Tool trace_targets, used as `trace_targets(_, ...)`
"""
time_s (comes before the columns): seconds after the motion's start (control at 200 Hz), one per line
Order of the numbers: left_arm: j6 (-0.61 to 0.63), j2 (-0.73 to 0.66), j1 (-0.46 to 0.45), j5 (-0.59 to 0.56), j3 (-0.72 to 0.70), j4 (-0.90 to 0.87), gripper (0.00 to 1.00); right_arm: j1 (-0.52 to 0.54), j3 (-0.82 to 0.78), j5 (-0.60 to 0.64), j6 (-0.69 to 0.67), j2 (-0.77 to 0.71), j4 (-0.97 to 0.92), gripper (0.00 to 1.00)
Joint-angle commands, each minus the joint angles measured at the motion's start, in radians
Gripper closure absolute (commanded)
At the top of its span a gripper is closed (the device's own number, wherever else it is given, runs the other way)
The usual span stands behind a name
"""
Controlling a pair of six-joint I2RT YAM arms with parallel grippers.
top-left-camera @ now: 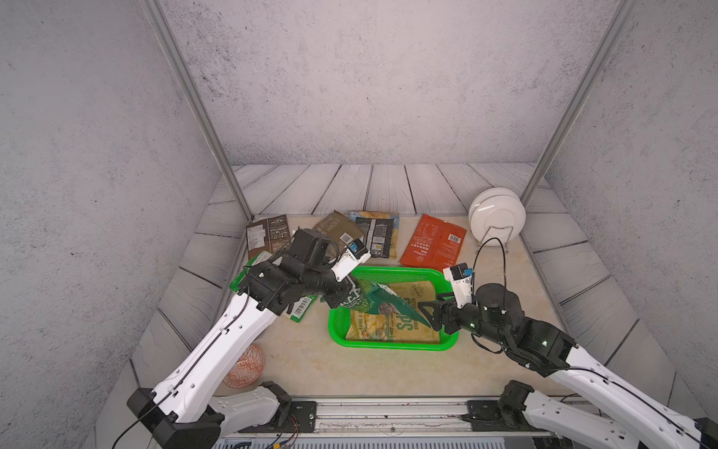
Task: Put the potato chips into the basket
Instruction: Pick up the potato chip from the center of the board.
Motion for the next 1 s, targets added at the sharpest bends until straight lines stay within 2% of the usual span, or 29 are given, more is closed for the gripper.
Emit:
trace_targets(0.0,-0.027,0.001,0.008,0.033,0.020,0.011,1.00,-0.002,-0.018,-0.089,-0.036,0.006,0.030,0.25)
trace_targets(0.36,-0.037,0.008,0.010,0.047,0.027,0.013,1.00,0.000,-0.074,-0.213,-0.028,0.056,0.103,0.30)
trace_targets(0.505,-0.037,0.008,0.010,0.061,0.027,0.008,1.00,-0.001,-0.083,-0.183,-0.029,0.080,0.113,0.36)
trace_targets(0.636,-0.031,0.003,0.010,0.084,0.029,0.000,1.00,-0.002,-0.075,-0.105,-0.046,0.101,0.111,0.53)
trace_targets(0.716,-0.023,-0.002,0.010,0.089,0.027,-0.006,1.00,-0.001,-0.059,-0.075,-0.064,0.109,0.100,0.72)
trace_targets(0.776,-0.016,-0.007,0.010,0.086,0.025,-0.009,1.00,0.000,-0.037,-0.061,-0.084,0.110,0.072,0.90)
trace_targets(0.831,-0.008,-0.010,0.010,0.081,0.018,-0.011,1.00,-0.001,-0.008,-0.039,-0.104,0.103,0.027,1.00)
trace_targets(0.996,0.010,-0.016,0.012,0.032,-0.029,0.002,1.00,0.000,0.059,-0.018,-0.148,0.067,-0.116,1.00)
